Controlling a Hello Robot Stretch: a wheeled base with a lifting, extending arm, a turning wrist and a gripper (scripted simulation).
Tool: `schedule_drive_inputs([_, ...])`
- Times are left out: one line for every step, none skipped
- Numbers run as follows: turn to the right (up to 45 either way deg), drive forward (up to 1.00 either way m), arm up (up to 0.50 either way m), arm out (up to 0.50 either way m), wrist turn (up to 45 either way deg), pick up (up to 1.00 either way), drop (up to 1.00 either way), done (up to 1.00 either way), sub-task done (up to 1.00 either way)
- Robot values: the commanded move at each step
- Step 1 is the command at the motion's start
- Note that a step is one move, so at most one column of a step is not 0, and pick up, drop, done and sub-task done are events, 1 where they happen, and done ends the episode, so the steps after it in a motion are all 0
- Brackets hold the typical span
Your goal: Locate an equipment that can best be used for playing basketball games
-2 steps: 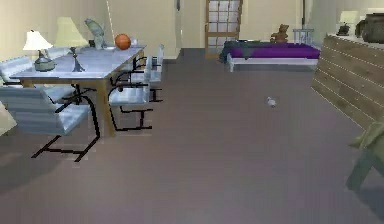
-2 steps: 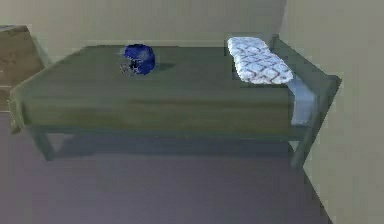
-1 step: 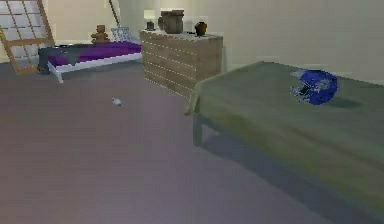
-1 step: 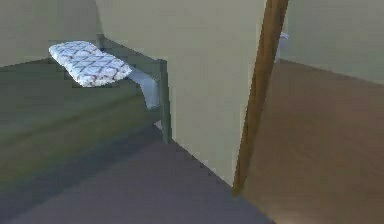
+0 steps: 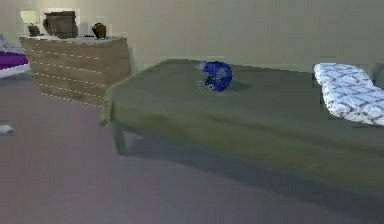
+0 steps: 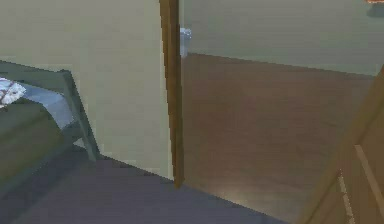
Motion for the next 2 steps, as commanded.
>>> schedule_drive_inputs([0.0,0.05,0.00,0.00,0.0,0.00,0.00,0.00,0.00])
schedule_drive_inputs([-45.0,0.00,0.00,0.00,0.0,0.00,0.00,0.00,0.00])
